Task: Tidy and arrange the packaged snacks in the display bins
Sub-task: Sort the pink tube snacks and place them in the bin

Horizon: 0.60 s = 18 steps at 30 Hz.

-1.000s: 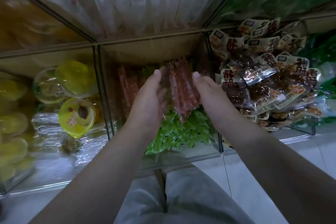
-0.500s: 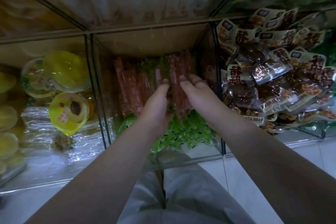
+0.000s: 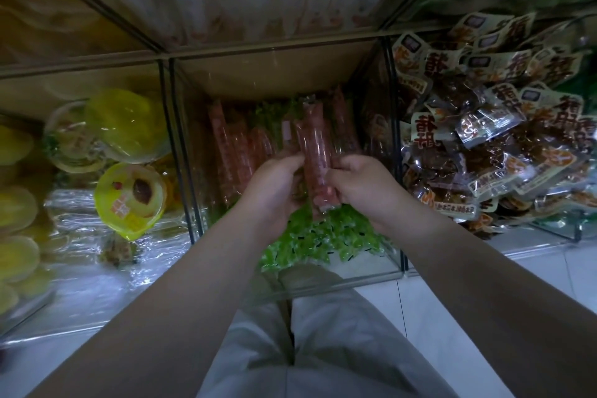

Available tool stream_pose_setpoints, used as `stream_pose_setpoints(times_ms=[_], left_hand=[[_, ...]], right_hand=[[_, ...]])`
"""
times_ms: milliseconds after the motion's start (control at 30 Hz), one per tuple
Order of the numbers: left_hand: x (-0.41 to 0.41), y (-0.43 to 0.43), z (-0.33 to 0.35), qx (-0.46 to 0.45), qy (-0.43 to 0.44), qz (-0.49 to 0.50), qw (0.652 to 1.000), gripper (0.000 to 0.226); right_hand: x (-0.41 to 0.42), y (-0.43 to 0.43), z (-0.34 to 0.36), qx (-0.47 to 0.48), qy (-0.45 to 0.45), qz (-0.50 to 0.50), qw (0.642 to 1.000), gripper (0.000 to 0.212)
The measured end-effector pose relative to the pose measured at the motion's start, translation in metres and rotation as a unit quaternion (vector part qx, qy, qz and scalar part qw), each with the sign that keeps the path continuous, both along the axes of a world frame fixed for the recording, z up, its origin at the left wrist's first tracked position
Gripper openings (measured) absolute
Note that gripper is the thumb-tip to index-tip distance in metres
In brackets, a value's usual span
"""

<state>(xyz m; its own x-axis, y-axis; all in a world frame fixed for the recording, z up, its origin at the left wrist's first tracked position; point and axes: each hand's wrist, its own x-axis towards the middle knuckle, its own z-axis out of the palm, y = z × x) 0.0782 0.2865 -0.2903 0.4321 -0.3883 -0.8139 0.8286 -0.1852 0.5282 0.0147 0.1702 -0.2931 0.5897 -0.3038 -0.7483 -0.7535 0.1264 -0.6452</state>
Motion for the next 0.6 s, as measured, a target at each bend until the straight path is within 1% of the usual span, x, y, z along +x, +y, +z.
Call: stream_pose_setpoints(times_ms=[67,200,267,333,433,500,600], left_hand=[[0.002,0.002,0.007,-0.012,-0.012,-0.02,1.0,0.029],[0.006,0.011,0.02,-0.04,-0.049,-0.048,0.997,0.031],[0.009,0.017,0.025,-0.046,-0.06,-0.046,0.996,0.037],[0.011,0.024,0.031,-0.042,-0.067,-0.045,0.996,0.043],[0.013,0.034,0.043,-0.048,-0.075,-0.028,0.996,0.04],[0.014,0.041,0.052,-0.063,-0.076,-0.015,0.995,0.038],[0.016,0.052,0.066,-0.078,-0.09,-0.007,0.993,0.043]], right_hand=[[0.0,0.0,0.005,0.009,-0.011,0.004,1.0,0.016],[0.002,0.004,0.02,0.047,-0.043,-0.006,0.998,0.036],[0.003,0.009,0.031,0.061,-0.052,-0.012,0.997,0.04],[0.005,0.013,0.043,0.09,-0.061,-0.024,0.994,0.036],[0.006,0.022,0.061,0.122,-0.079,-0.038,0.989,0.028],[0.008,0.027,0.073,0.128,-0.085,-0.04,0.987,0.024],[0.009,0.034,0.09,0.124,-0.093,-0.027,0.988,0.02]])
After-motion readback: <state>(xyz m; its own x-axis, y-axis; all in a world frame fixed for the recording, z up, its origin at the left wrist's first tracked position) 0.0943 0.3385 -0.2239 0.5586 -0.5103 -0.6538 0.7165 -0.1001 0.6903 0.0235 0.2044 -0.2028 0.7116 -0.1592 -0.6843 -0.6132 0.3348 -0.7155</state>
